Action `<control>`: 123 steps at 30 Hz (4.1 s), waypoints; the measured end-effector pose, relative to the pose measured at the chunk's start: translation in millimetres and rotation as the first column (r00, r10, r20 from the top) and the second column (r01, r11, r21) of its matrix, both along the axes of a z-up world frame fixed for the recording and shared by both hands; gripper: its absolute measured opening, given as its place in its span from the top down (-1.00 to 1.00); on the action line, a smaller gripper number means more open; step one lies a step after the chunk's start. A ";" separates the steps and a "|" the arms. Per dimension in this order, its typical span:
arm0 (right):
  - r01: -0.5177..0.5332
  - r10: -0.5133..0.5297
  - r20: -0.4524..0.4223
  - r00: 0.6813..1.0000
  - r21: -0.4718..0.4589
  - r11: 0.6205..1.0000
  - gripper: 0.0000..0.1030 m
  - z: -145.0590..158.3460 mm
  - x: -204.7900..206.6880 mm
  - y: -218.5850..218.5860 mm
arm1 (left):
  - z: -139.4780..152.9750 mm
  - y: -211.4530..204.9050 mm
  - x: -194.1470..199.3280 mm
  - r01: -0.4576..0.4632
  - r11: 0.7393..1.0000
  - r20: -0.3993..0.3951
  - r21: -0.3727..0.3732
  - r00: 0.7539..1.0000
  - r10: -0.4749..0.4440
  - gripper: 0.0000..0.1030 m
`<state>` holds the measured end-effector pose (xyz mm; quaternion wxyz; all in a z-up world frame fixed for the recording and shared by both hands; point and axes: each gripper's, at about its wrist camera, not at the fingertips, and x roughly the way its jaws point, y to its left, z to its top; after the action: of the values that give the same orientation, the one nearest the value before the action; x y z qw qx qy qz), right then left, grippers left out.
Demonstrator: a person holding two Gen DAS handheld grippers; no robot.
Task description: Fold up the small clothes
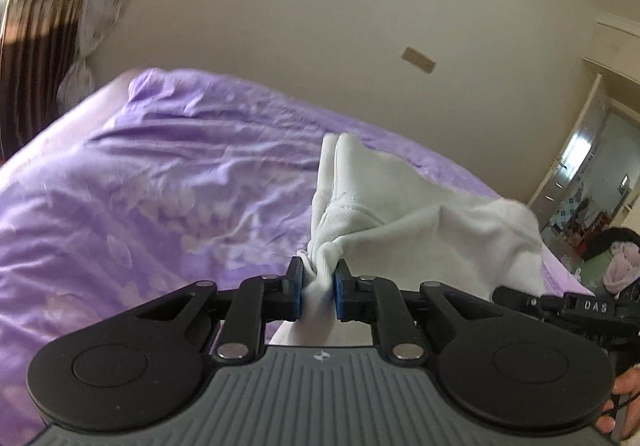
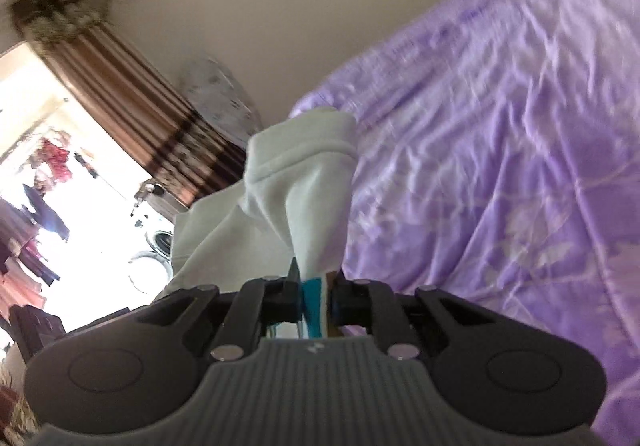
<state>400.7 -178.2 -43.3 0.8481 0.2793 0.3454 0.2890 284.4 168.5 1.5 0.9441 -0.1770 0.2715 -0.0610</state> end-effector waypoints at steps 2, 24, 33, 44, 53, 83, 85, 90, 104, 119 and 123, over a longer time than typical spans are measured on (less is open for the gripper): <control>0.002 -0.002 0.040 0.999 -0.004 1.000 0.86 20.4 -21.7 -14.7 | 18.5 -17.0 -20.9 0.007 1.000 0.015 0.012 1.000 -0.007 0.70; 0.100 -0.108 -0.139 0.984 -0.061 0.993 0.86 -53.6 -39.8 -72.1 | -77.3 -42.8 25.6 0.027 0.995 -0.273 -0.100 0.960 -0.054 0.71; 0.096 -0.140 -0.107 0.984 -0.340 0.936 0.53 -74.2 11.6 -44.0 | -108.2 -37.9 68.3 0.048 0.996 -0.384 0.075 0.923 -0.015 0.57; -0.006 -0.088 -0.180 0.980 -0.463 0.886 0.68 -77.5 -52.0 -44.0 | -90.8 -80.4 -5.3 0.140 0.987 -0.352 0.082 0.930 -0.102 0.57; -0.127 -0.034 -0.275 0.961 -0.548 0.827 0.70 -111.7 -147.7 -21.7 | -122.1 -114.4 -77.2 0.154 0.969 -0.442 0.194 0.896 -0.054 0.57; 0.185 -0.020 0.283 0.959 -0.571 0.799 -0.14 49.0 -322.1 -9.4 | 10.1 -161.4 -238.1 -0.105 0.897 0.032 0.430 0.994 0.101 -0.39; 0.192 -0.022 0.291 0.957 -0.571 0.798 -0.19 49.1 -336.0 -6.2 | 7.5 -158.8 -244.7 -0.110 0.898 0.022 0.426 0.993 0.112 -0.50; 0.221 -0.066 0.280 0.958 -0.570 0.791 -0.29 35.3 -359.8 -5.8 | -10.9 -155.2 -255.6 -0.092 0.908 -0.041 0.409 0.992 0.119 -0.50; 0.153 -0.100 0.121 0.988 -0.608 0.779 -0.39 -30.8 -358.6 -5.1 | -70.3 -164.6 -246.5 0.015 0.920 -0.259 0.391 0.961 0.094 -0.50; 0.153 -0.089 0.133 0.987 -0.611 0.777 -0.39 -29.4 -356.8 -6.3 | -70.3 -167.6 -248.8 0.023 0.916 -0.255 0.401 0.963 0.087 -0.51; 0.154 -0.086 0.138 0.987 -0.612 0.776 -0.40 -28.6 -357.5 -5.3 | -66.8 -166.7 -249.6 0.020 0.916 -0.250 0.401 0.964 0.089 -0.51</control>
<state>43.2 -183.5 -71.9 0.9259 -0.0090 0.3587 0.1185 34.8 1.8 -65.3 0.9167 0.0081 0.3979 0.0366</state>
